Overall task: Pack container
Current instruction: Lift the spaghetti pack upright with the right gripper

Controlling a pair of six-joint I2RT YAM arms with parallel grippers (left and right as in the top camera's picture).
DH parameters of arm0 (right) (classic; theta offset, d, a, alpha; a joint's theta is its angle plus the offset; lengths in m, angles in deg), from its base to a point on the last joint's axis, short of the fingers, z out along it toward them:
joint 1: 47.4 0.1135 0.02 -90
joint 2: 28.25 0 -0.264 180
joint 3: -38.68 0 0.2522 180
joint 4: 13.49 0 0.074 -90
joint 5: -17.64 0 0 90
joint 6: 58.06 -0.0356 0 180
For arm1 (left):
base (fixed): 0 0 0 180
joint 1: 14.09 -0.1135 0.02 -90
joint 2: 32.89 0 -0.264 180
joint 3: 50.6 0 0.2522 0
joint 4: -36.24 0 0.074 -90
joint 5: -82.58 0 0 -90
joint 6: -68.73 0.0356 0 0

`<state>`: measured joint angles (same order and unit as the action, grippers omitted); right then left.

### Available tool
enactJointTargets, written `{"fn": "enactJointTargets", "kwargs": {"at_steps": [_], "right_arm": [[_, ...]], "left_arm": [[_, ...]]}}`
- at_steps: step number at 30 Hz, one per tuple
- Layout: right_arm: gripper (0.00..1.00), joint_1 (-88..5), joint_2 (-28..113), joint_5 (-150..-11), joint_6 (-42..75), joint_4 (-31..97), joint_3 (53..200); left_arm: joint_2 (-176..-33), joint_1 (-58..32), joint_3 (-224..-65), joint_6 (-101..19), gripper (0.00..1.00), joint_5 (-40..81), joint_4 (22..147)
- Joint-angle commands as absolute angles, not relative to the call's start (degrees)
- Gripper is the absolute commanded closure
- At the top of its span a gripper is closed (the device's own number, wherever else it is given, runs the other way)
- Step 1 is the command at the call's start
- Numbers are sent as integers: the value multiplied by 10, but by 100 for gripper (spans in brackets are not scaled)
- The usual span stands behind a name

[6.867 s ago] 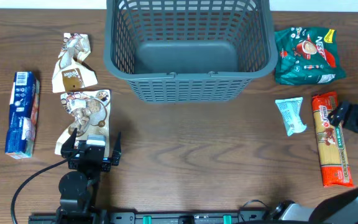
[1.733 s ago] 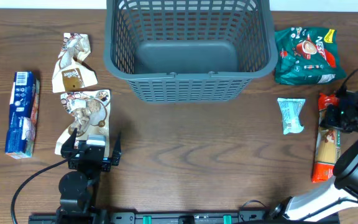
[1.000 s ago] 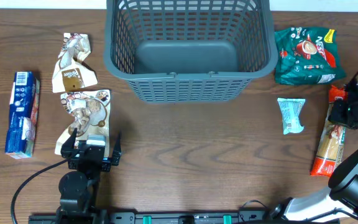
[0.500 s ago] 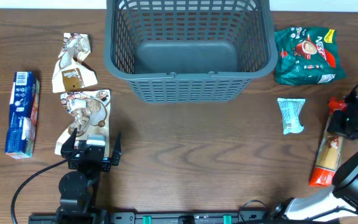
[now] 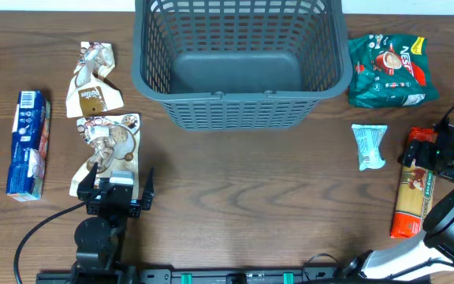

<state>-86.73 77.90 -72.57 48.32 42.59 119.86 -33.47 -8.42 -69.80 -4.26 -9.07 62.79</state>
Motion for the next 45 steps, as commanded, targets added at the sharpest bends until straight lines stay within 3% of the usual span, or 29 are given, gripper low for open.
{"fn": "enactJointTargets", "kwargs": {"at_steps": [1,14,21,22,25,29,30,45], "right_arm": [[1,-873,786,-728,454,430,1194],[1,-875,786,-705,327,448,1089],[1,-889,786,-709,323,425,1084],[10,-890,786,-711,325,425,1084],[56,-891,786,-711,333,427,1084],[84,-891,786,-711,337,429,1084],[98,-891,786,-712,337,429,1085],[98,-884,741,-763,374,480,1204]], "left_arm": [[-331,-87,-684,-33,1,-85,632],[-331,-87,-684,-33,1,-85,632],[-331,-87,-684,-33,2,-85,632],[-331,-87,-684,-33,2,-85,632],[-331,-87,-684,-33,1,-85,632],[-331,-87,-684,-33,1,-85,632],[-331,-87,-684,-33,1,-85,632],[-331,-87,-684,-33,1,-85,632]]}}
